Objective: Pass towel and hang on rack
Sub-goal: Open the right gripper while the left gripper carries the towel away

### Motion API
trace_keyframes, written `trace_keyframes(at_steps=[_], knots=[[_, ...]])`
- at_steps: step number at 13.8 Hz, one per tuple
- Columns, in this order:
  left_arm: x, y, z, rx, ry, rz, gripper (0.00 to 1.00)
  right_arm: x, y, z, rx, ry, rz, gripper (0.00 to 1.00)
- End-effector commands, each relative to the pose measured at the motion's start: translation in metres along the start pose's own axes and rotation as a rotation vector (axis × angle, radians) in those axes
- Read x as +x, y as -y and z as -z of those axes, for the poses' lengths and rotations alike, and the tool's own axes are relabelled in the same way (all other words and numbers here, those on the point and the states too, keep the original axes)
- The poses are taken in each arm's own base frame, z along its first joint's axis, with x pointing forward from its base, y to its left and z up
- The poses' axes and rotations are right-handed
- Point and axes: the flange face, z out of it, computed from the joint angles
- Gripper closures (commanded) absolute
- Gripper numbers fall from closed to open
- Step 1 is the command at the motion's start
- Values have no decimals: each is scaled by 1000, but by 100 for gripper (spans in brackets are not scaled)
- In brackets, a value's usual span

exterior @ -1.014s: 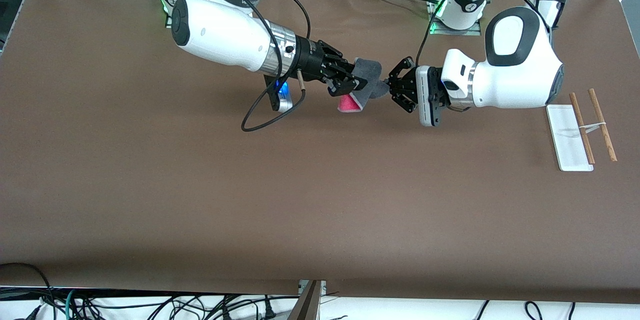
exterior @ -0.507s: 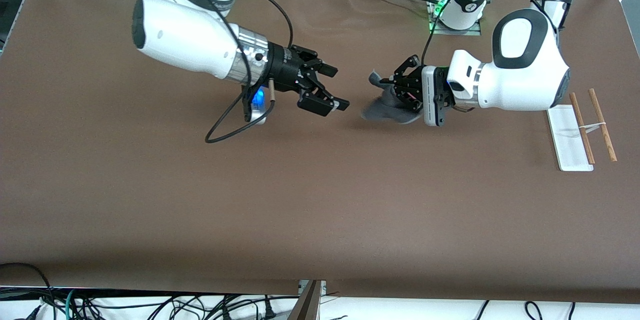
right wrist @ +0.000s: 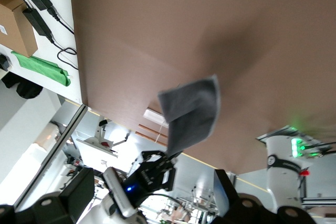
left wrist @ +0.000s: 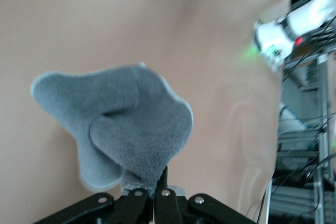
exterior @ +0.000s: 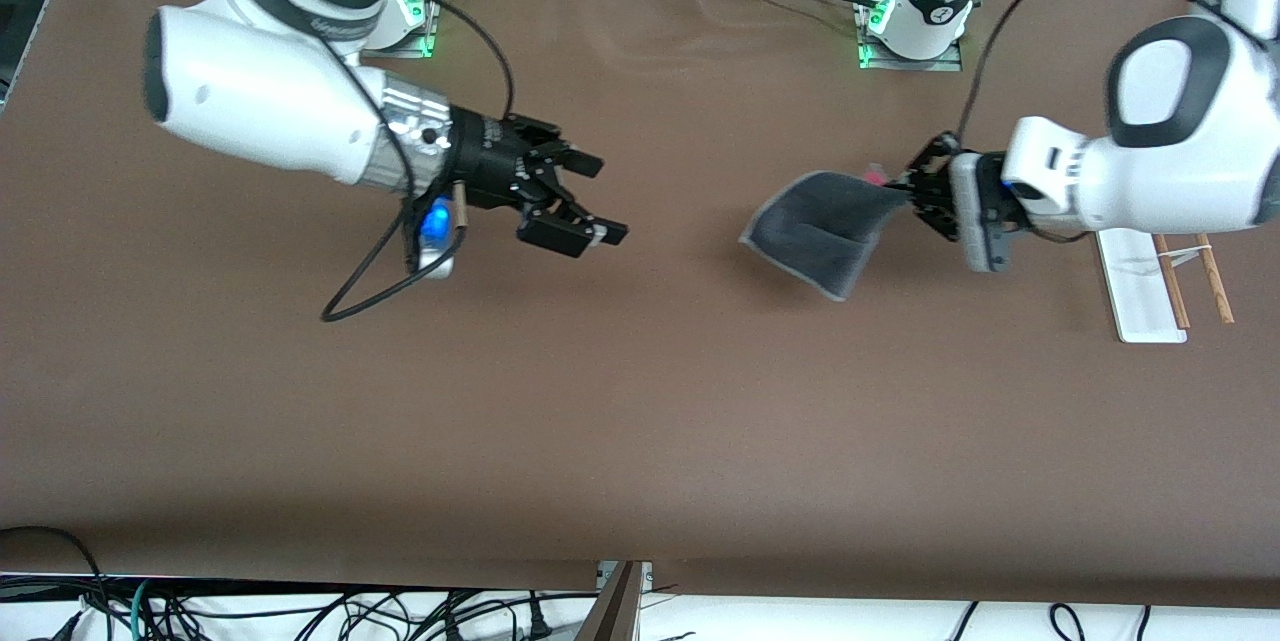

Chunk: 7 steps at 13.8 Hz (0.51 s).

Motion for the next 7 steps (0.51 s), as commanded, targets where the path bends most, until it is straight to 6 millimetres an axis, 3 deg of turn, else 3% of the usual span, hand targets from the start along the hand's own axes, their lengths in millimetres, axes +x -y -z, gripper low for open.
trace_keyframes(at_steps=[1, 3, 4, 6, 7], knots=[[-36, 16, 46, 61, 71, 28, 100, 14, 0, 40, -49, -39, 103, 0], [-62, 31, 74, 136, 171, 61, 100, 10, -8, 62, -97, -107, 197, 0], [-77, 36, 87, 184, 226, 83, 100, 5, -13, 82, -107, -128, 243, 0], [-103, 51, 94, 200, 333, 124, 100, 5, -30, 100, -177, -139, 356, 0], [-112, 60, 88, 173, 423, 117, 100, 11, -40, 111, -212, -159, 405, 0]])
